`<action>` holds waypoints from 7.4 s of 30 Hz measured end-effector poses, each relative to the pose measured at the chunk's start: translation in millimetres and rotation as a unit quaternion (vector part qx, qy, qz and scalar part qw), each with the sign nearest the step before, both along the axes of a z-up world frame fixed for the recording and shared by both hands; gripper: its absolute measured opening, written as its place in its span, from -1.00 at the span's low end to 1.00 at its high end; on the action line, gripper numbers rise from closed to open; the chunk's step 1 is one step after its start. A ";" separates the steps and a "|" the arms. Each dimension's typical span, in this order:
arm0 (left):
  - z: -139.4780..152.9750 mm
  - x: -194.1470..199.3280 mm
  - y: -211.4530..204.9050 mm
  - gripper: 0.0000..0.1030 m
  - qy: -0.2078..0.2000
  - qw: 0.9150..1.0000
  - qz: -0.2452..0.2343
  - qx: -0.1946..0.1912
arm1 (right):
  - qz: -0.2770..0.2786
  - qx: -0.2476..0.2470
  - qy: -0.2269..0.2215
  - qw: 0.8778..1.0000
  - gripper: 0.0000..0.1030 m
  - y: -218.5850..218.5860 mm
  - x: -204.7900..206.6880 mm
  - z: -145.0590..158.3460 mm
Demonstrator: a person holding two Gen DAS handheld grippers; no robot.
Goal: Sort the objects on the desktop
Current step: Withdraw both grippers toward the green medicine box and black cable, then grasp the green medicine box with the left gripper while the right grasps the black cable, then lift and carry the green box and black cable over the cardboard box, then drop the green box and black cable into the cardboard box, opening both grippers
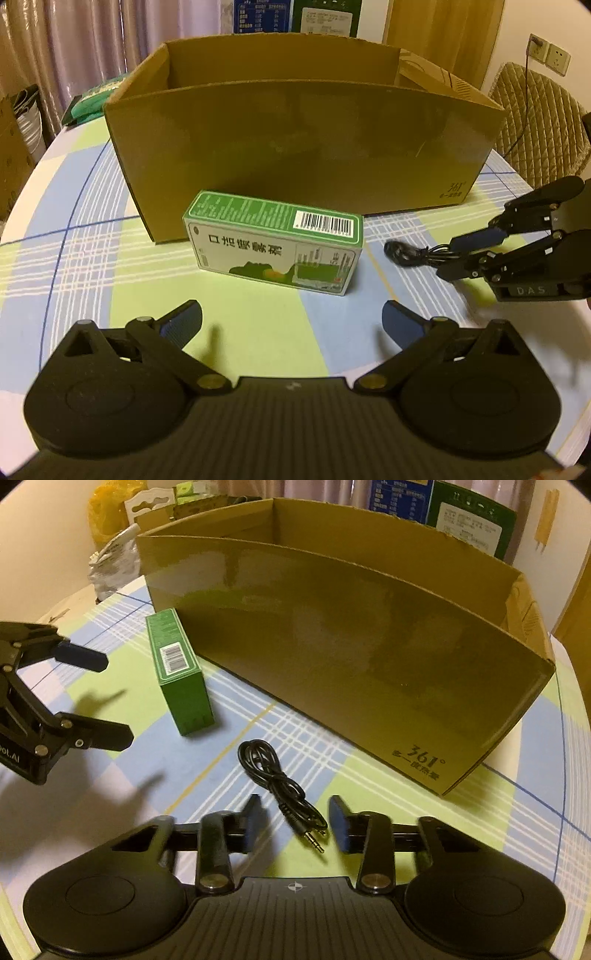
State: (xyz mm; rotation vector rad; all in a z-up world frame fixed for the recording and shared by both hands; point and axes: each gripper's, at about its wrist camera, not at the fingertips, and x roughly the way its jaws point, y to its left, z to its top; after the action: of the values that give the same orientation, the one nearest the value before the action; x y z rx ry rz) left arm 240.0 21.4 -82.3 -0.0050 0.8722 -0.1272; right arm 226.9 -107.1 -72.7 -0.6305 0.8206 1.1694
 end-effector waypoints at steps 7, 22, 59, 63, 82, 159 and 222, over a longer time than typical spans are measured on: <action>-0.2 0.2 4.2 0.98 -0.001 1.000 0.004 -0.005 | 0.003 0.003 0.012 1.000 -0.76 1.4 -4.7 2.4; 21.1 -18.4 38.5 0.98 -0.007 0.999 0.039 -0.022 | 0.060 0.025 0.045 0.997 -0.80 30.4 -40.1 9.1; 14.0 -26.8 -16.8 -0.20 0.038 0.998 -0.027 0.035 | -0.101 0.000 0.081 0.992 -0.79 -14.9 -42.2 19.4; 12.9 -25.2 -13.5 -0.19 0.033 0.998 -0.026 0.037 | -0.094 0.002 0.073 0.993 -0.77 -11.4 -42.9 19.8; -0.3 -12.0 -10.0 -0.50 0.038 0.999 -0.036 0.010 | -0.065 -0.011 0.020 0.998 -0.77 1.0 -53.6 8.8; 118.3 -69.3 3.2 -0.51 -0.019 1.000 0.016 -0.012 | -0.169 0.116 0.002 0.979 -0.82 -70.1 -76.0 111.7; 136.3 131.1 39.1 -0.29 -0.039 0.998 0.042 0.002 | -0.174 0.131 0.002 0.976 -0.82 39.7 85.4 127.9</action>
State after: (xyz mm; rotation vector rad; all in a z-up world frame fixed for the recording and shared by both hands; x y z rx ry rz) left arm 371.1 60.5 54.0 -0.0316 0.7926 -0.0472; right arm 312.3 -67.4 55.1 -0.2539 0.7297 0.9356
